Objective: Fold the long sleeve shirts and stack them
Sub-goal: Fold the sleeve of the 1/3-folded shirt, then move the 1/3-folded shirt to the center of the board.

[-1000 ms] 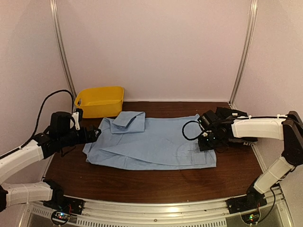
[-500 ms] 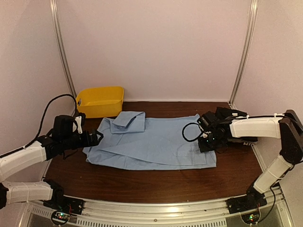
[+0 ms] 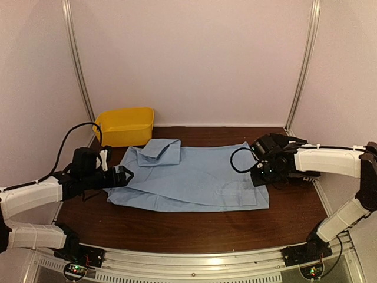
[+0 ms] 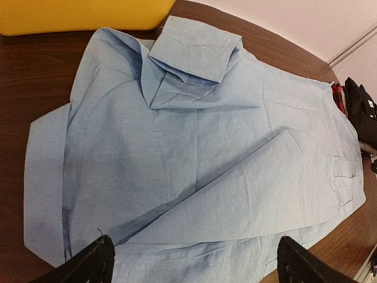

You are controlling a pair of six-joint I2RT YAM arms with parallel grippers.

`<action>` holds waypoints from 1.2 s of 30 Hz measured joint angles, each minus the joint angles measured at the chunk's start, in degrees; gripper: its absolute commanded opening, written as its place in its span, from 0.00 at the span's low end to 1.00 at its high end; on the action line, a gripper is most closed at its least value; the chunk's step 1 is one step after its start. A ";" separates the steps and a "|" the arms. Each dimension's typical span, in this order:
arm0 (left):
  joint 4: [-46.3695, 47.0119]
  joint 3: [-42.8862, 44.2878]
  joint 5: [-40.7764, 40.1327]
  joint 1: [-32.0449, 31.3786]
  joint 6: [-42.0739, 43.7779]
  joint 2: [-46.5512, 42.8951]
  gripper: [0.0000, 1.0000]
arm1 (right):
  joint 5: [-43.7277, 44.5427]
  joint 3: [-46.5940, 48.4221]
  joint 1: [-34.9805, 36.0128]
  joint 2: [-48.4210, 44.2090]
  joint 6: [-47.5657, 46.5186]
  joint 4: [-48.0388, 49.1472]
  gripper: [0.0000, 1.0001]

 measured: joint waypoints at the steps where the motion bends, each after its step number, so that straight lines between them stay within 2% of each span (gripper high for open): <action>1: 0.61 0.00 0.31 -0.31 0.00 0.70 0.98 | -0.09 -0.02 0.33 -1.36 -0.02 0.13 0.42; 8: 5.60 0.02 2.80 -3.28 -0.11 6.43 0.98 | -5.60 -2.34 2.49 -7.76 0.07 7.65 0.42; 20: 11.39 2.64 5.53 -8.33 0.79 23.23 0.92 | -12.63 -6.64 3.13 3.37 1.44 19.41 0.38; 25: 12.22 1.97 5.07 -8.46 0.92 24.17 0.91 | -13.18 -11.28 3.13 4.72 2.12 23.34 0.37; 36: 18.91 -3.96 -1.05 -12.26 0.15 22.34 0.89 | -11.43 -20.17 5.18 0.70 5.90 34.69 0.36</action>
